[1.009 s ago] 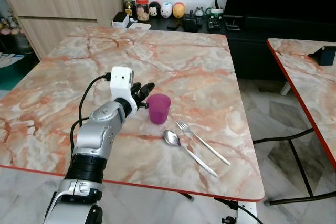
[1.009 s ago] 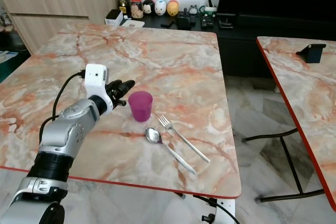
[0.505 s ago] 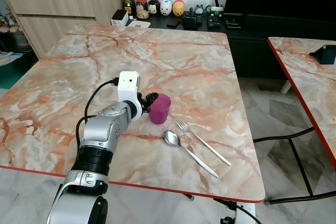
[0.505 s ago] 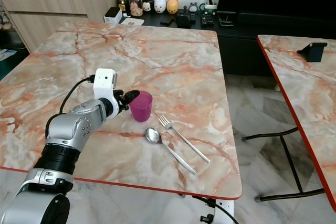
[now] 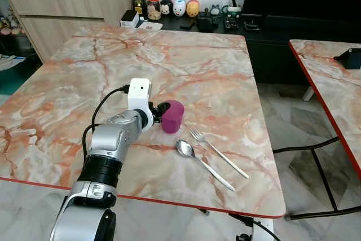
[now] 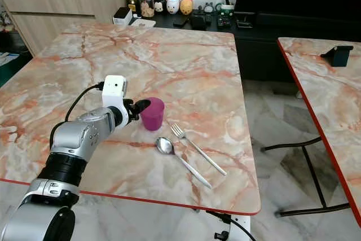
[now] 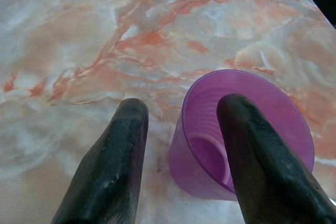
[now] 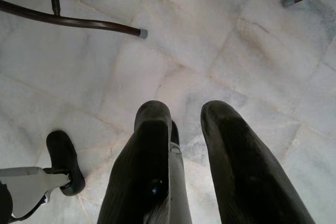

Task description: Setting the table

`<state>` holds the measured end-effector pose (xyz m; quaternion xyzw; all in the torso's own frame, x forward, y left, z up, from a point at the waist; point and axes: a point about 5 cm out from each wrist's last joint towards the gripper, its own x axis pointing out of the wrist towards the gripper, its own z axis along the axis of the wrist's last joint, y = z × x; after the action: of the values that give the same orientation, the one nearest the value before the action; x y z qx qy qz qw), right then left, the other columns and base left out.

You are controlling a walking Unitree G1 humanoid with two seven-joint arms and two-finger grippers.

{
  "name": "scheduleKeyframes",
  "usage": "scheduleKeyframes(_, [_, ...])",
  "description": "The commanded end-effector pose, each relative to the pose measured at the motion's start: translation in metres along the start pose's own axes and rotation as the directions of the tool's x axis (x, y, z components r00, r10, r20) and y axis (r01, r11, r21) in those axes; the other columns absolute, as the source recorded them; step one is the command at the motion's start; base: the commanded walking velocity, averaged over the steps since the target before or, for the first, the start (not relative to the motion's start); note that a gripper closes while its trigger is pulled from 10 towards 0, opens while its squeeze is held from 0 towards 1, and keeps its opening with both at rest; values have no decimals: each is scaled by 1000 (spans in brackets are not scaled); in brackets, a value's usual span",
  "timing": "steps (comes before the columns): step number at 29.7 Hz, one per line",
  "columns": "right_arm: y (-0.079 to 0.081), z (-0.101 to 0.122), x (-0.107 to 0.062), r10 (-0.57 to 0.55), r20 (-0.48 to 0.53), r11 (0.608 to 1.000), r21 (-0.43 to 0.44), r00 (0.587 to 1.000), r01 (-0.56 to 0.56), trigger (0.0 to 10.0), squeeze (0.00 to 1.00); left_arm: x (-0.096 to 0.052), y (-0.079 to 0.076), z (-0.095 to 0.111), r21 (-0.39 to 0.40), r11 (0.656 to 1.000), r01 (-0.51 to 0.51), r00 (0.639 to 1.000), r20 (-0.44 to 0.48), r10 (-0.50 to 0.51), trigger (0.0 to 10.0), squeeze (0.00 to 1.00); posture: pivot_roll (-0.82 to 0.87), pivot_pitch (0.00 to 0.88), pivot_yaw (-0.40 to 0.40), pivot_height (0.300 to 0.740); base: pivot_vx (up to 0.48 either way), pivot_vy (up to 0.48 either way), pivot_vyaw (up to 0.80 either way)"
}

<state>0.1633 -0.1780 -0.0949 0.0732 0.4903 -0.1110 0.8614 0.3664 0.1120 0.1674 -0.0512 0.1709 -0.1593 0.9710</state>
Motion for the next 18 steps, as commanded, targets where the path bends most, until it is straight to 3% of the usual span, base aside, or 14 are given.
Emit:
scheduleKeyframes(1, [0,-3,0,-3,-11,1000,14,1000,4,10000,0,1,-2,1,24,1000,-6,1000,-15,7,10000,0,97,0,-5,740,0,0,0])
scheduleKeyframes(13, [0,-2,0,-2,-14,1000,18,1000,2,10000,0,2,-1,-1,33,999,-21,999,-26,22,10000,0,99,0,-5,740,0,0,0])
scheduleKeyframes(14, [0,-2,0,-2,-14,1000,18,1000,2,10000,0,2,-1,-1,33,999,-22,999,-26,23,7216,0,99,0,-5,740,0,0,0])
scheduleKeyframes(15, [0,-2,0,-2,-15,1000,19,1000,2,10000,0,2,-1,-1,34,999,-22,999,-26,23,7216,0,99,0,-5,740,0,0,0])
scheduleKeyframes(16, [0,-2,0,-2,-15,1000,18,1000,2,10000,0,2,-1,-2,34,999,-21,999,-27,22,2392,0,99,0,-5,740,0,0,0])
scheduleKeyframes(17, [0,-2,0,-2,-15,1000,18,1000,2,10000,0,2,-1,-2,34,999,-20,999,-27,21,2392,0,99,0,-5,740,0,0,0])
scheduleKeyframes(18, [0,-2,0,-1,-15,1000,18,1000,2,10000,0,2,-2,-3,36,999,-18,999,-28,19,0,0,97,0,-5,740,0,0,0])
